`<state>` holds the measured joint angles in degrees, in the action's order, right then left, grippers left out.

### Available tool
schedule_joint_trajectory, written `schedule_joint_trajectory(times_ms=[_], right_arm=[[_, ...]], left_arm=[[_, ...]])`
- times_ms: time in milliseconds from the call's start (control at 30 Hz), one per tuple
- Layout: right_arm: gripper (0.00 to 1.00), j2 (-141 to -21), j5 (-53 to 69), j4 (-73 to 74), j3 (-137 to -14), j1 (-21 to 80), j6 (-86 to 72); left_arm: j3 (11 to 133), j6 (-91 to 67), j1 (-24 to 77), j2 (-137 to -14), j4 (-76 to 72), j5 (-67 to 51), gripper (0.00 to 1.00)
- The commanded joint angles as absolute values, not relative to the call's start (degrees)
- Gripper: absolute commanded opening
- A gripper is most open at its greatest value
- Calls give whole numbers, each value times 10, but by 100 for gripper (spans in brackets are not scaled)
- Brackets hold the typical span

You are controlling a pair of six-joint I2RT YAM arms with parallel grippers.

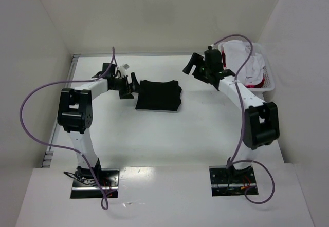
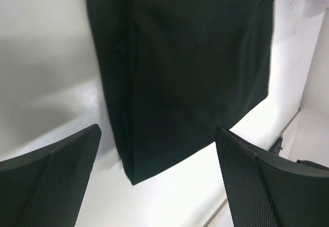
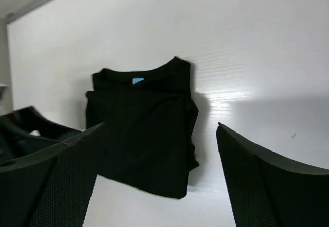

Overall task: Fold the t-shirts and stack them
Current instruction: Put the neatly folded tshirt into the corner of the board with the left arm

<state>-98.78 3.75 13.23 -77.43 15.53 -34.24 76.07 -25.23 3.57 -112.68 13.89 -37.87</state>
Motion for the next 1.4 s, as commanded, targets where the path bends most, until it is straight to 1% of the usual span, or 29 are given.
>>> schedule_joint_trajectory(times_ms=[0,67,300,433,500,567,600,667,733,767,900,1100,1367], right_arm=[[95,-914,30,141,-736,146,-325],[100,-883,30,160,-719,146,-320],[100,-804,23,165,-648,146,-320],[100,-785,17,172,-636,146,-320],[100,-785,17,178,-636,146,-320],[100,-780,17,183,-636,146,-320],[100,-780,17,188,-636,146,-320],[100,-774,11,193,-642,146,-315],[100,-774,11,200,-642,141,-315],[100,-774,11,200,-642,141,-315],[100,-769,11,214,-648,135,-309],[100,-764,18,224,-664,135,-309],[100,-769,18,235,-682,135,-309]], left_arm=[[741,-239,36,-1130,124,-398,99],[727,-245,36,-1130,110,-398,99],[725,-272,63,-1170,87,-378,99],[736,-300,87,-1180,81,-327,99],[730,-323,87,-1180,63,-293,95],[721,-343,87,-1180,49,-267,89],[721,-357,87,-1180,41,-260,83],[721,-368,87,-1194,36,-253,72],[726,-375,87,-1203,36,-245,57],[737,-375,87,-1214,36,-239,40],[801,-359,87,-1237,84,-226,0],[877,-345,46,-1256,111,-226,0],[947,-335,-65,-1267,136,-212,0]])
